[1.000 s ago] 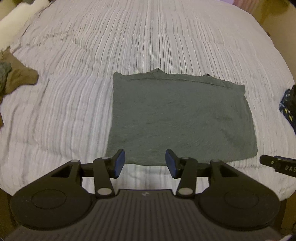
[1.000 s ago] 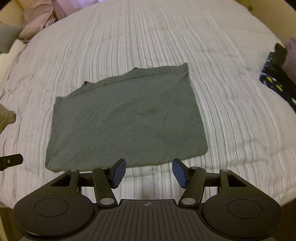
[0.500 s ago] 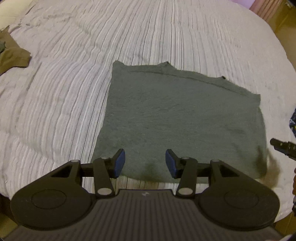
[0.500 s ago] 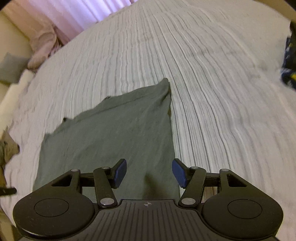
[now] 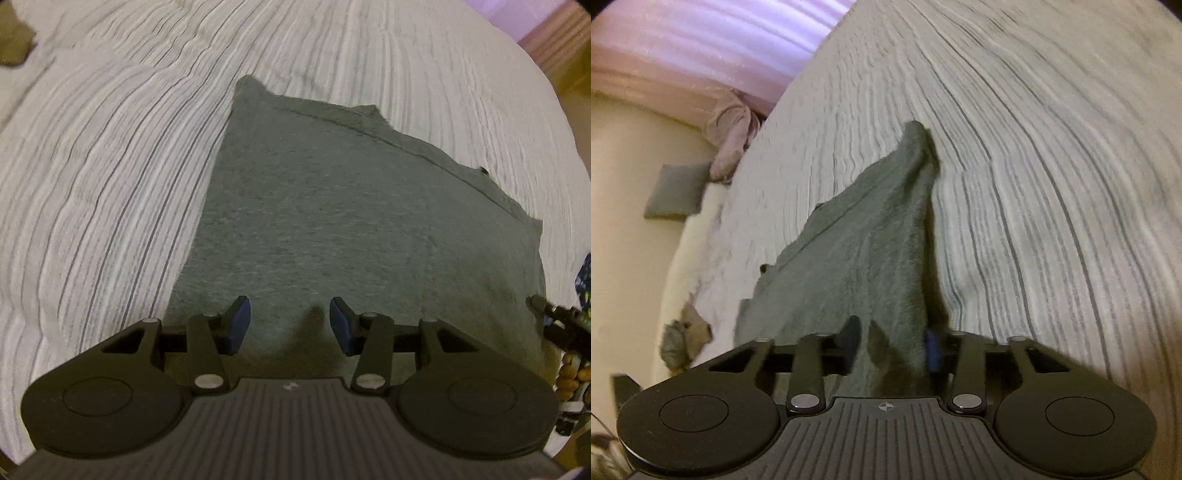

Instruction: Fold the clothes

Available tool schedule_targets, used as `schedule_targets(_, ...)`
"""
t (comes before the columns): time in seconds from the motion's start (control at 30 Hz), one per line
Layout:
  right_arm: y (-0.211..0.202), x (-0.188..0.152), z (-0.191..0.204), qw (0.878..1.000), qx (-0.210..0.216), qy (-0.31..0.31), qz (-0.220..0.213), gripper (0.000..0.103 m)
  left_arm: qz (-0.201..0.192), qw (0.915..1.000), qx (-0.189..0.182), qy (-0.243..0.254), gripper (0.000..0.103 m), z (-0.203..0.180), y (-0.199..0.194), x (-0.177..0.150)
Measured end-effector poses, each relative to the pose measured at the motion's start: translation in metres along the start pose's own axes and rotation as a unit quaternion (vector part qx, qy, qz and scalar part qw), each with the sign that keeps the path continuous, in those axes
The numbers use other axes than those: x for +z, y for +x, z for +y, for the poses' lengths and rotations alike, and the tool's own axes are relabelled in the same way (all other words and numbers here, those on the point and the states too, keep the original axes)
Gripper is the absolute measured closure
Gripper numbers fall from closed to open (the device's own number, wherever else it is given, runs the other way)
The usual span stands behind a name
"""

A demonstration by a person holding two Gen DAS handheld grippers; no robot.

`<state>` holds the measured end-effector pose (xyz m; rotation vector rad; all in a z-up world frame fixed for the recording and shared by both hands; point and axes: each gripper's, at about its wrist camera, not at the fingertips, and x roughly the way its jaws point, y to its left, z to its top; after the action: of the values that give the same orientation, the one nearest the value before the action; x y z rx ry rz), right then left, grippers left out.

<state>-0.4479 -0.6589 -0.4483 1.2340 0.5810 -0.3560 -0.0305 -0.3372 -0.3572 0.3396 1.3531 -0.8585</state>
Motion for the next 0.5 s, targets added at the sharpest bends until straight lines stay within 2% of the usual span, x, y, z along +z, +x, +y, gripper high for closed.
schedule_targets(0.03, 0.002, 0.001, -0.004, 1.0, 0.011, 0.014, -0.002, 0.065, 0.001, 1.0, -0.006, -0.006, 0.06, 0.004, 0.002, 0.001)
schedule_targets(0.07, 0.004, 0.002, -0.006, 1.0, 0.014, 0.023, -0.005, 0.075, 0.001, 0.9999, -0.012, -0.009, 0.06, 0.007, 0.002, 0.001)
schedule_targets(0.13, 0.01, 0.003, -0.005, 0.999, -0.008, 0.034, 0.002, 0.098, 0.0, 0.9997, -0.022, -0.008, 0.06, 0.013, 0.002, 0.003)
schedule_targets(0.23, 0.017, 0.004, 0.016, 0.998, -0.069, 0.013, 0.005, 0.1, 0.002, 0.9993, -0.036, -0.01, 0.061, 0.022, 0.001, 0.006)
schedule_targets(0.3, 0.023, 0.003, 0.044, 0.99, -0.138, -0.014, 0.002, 0.1, 0.0, 0.9987, -0.05, -0.015, 0.061, 0.031, -0.001, 0.011)
schedule_targets(0.37, 0.032, -0.002, 0.078, 0.973, -0.223, -0.053, -0.004, 0.1, -0.001, 0.998, -0.061, -0.018, 0.061, 0.042, -0.005, 0.017)
schedule_targets(0.4, 0.038, -0.007, 0.098, 0.961, -0.266, -0.074, -0.009, 0.1, -0.002, 0.9977, -0.065, -0.019, 0.061, 0.046, -0.005, 0.02)
schedule_targets(0.47, 0.055, -0.022, 0.143, 0.929, -0.347, -0.129, -0.021, 0.1, -0.003, 0.9969, -0.074, -0.025, 0.061, 0.057, -0.007, 0.026)
schedule_targets(0.5, 0.068, -0.032, 0.171, 0.909, -0.381, -0.168, -0.029, 0.1, -0.002, 0.9964, -0.08, -0.03, 0.061, 0.063, -0.008, 0.029)
